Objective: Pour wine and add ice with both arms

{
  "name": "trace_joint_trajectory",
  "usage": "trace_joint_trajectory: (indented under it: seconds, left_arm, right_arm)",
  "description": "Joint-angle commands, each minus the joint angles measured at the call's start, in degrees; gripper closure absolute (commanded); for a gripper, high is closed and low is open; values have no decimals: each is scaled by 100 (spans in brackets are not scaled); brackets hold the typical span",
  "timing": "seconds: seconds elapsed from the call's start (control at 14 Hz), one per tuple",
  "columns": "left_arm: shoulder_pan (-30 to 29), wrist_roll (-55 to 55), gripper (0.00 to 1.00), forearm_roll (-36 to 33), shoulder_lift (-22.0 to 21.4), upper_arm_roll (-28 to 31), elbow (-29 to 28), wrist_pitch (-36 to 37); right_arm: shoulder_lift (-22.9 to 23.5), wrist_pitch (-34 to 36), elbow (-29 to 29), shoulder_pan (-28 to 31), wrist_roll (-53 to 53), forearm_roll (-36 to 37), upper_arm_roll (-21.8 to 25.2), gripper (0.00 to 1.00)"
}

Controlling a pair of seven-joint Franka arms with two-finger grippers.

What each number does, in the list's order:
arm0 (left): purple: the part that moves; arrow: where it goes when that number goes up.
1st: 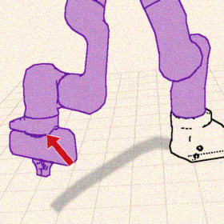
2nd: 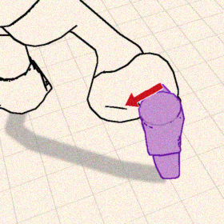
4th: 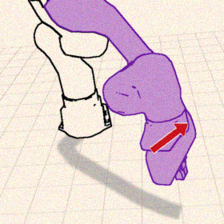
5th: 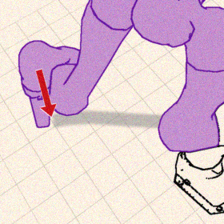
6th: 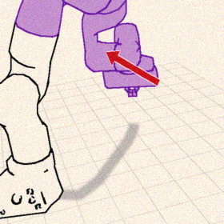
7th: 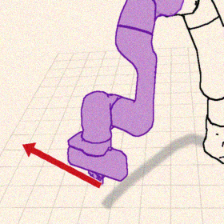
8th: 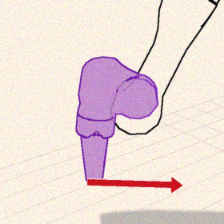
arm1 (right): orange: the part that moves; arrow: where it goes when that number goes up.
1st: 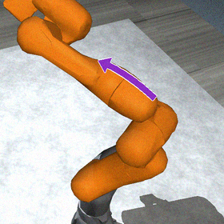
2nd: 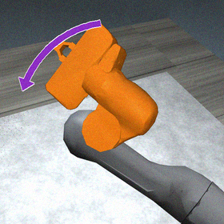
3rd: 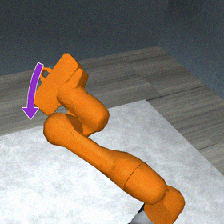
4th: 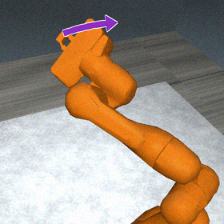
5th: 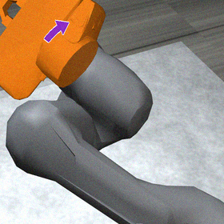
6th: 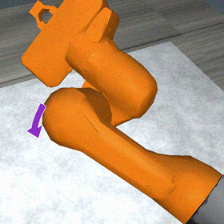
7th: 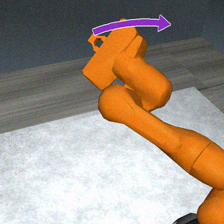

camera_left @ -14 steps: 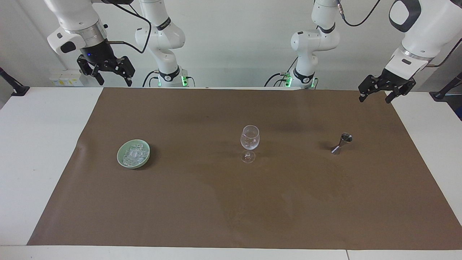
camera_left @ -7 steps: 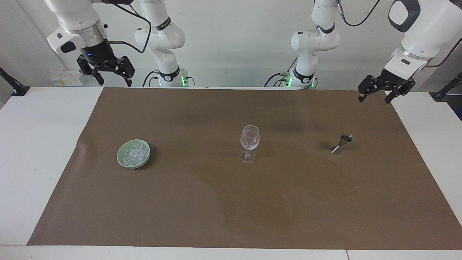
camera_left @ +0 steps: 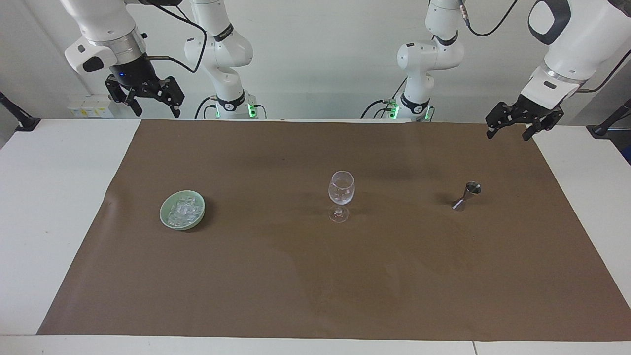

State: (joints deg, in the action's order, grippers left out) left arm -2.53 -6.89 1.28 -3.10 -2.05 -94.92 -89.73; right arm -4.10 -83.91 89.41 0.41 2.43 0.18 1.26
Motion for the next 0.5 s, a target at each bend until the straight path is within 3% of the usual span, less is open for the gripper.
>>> trace_joint_trajectory:
  seconds: [0.0, 0.43]
  left_arm:
    - [59, -58, 0, -66, -183, 20, -193, 0]
    - [209, -58, 0, -66, -183, 11, -184, -18]
  right_arm:
    - [-99, -37, 121, 29, -32, 8, -30, 0]
    - [-99, -37, 121, 29, -32, 8, -30, 0]
